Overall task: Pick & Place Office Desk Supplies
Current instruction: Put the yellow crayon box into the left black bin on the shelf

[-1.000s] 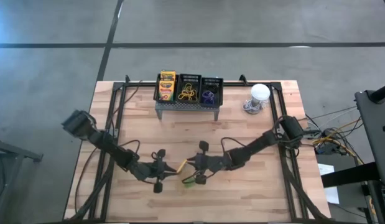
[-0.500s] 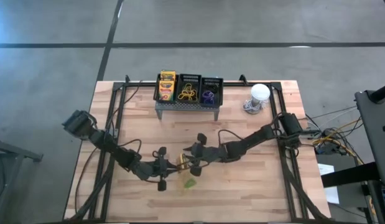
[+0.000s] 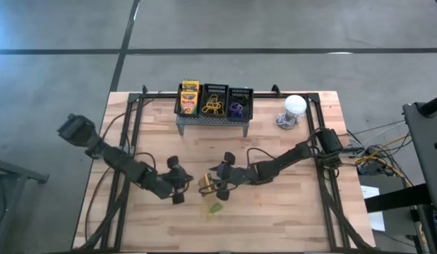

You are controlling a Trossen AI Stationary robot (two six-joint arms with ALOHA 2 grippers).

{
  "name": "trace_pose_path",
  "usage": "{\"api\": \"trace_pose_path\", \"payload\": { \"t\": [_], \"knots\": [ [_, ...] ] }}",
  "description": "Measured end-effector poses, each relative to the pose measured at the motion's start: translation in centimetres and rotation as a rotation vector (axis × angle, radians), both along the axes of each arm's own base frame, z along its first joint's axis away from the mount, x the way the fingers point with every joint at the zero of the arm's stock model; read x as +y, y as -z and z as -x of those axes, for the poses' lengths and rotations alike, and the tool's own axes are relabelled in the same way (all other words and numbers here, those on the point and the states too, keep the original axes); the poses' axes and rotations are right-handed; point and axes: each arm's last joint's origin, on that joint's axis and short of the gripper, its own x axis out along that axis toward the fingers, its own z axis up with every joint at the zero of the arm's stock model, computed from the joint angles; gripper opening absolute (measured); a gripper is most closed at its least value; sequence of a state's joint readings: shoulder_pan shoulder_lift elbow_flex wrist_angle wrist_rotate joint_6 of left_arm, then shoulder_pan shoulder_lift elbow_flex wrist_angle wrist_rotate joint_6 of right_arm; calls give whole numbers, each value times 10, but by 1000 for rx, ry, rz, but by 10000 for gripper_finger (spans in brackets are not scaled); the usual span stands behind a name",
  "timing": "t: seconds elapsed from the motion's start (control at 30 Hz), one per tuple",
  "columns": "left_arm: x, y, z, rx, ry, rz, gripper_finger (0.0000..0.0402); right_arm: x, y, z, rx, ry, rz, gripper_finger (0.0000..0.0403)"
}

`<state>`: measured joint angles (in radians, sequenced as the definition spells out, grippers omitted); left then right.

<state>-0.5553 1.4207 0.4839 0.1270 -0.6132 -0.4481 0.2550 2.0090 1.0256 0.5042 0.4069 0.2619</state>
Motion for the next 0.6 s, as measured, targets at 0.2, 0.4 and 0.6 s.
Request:
{"api": "trace_pose_path", "payload": {
  "t": [0.2,0.4,0.6],
  "knots": [
    [19,4,-16,28,22,44,122,2,-3,-3,-4,-42,-2,188],
    [33,12,-25,118,192,142,226,3,-5,-4,-9,-59,3,187],
    [31,15,-36,54,345,113,281,3,-4,-3,-3,-60,5,187]
  ]
}}
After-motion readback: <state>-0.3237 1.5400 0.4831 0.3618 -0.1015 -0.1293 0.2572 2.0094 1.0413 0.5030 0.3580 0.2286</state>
